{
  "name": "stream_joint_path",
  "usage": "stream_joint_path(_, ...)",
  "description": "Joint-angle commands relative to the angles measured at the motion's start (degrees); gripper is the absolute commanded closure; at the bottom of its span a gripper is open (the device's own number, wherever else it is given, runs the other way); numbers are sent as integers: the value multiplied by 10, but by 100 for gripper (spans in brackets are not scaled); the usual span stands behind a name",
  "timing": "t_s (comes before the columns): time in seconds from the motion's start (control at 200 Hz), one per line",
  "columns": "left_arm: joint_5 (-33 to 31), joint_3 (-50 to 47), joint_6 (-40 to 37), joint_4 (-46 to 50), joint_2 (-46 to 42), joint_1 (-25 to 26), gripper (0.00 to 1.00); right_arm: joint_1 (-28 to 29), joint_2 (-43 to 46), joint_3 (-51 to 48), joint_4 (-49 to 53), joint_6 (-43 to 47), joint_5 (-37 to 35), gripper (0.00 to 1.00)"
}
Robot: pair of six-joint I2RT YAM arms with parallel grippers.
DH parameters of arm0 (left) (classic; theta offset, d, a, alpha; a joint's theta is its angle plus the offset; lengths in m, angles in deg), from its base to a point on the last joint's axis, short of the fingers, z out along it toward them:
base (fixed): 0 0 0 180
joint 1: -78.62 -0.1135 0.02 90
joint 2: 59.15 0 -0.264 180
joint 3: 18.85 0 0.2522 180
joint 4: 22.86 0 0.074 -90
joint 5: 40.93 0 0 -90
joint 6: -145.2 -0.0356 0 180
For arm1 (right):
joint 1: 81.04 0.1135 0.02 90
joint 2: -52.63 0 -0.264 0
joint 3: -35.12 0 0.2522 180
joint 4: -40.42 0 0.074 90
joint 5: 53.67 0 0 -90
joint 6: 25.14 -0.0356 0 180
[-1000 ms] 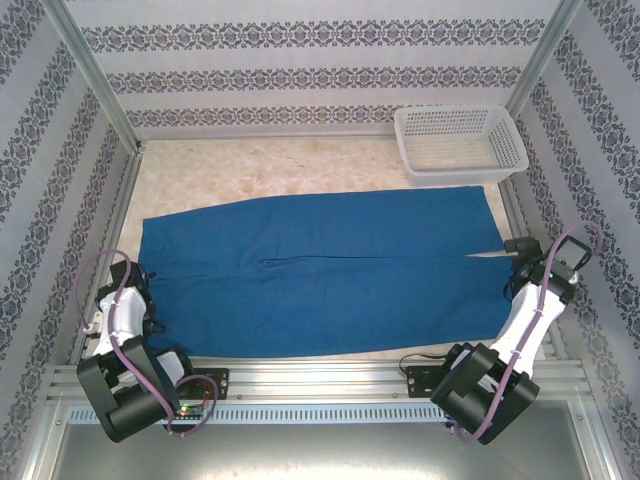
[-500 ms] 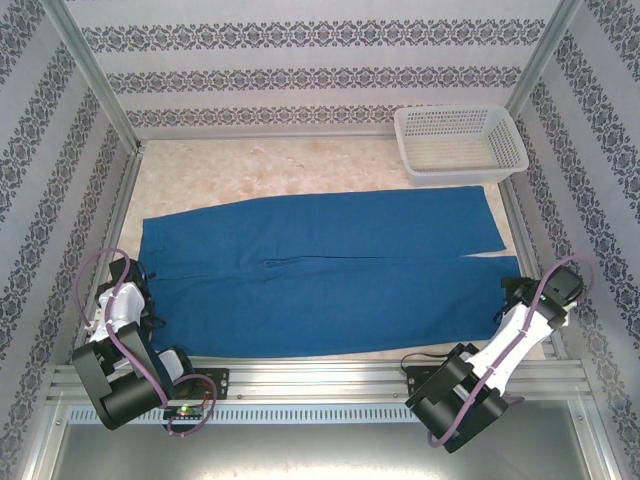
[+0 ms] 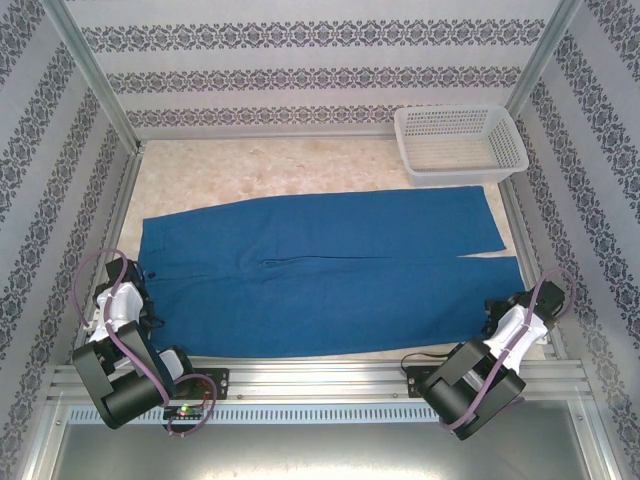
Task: Roll up the long pants
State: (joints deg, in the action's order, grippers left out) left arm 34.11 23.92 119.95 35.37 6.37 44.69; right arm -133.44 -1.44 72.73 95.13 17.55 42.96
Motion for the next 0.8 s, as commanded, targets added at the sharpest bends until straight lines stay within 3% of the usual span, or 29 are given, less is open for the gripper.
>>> stream_joint_path(0.0,29,-8,-14,-46,5,-13,100,-9,-1,-4,-39,10,-45,31)
stream_joint_path(0.15,30,-6,-16,-46,6,-16,100,-11,-21,0,-75,32,-67,49)
stream_joint_path(0.2,30,-9,-14,-45,5,-17,100,-11,-38,1,-87,33,-66,65)
stream_joint_path(0.255,30,-11,-14,-44,3,-17,100,-11,-59,0,-100,37,-59,100)
stream_joint_path(0.405,25,-9,-17,-28,-10,-21,100,-12,-91,16,-93,50,-28,100)
stream_joint_path(0.625,70,19,-18,5,-68,-22,100,-12,-3,77,-41,74,19,100)
stream_joint_path(0.799,106,63,-39,26,-81,-22,100,-10,13,148,-8,65,58,100)
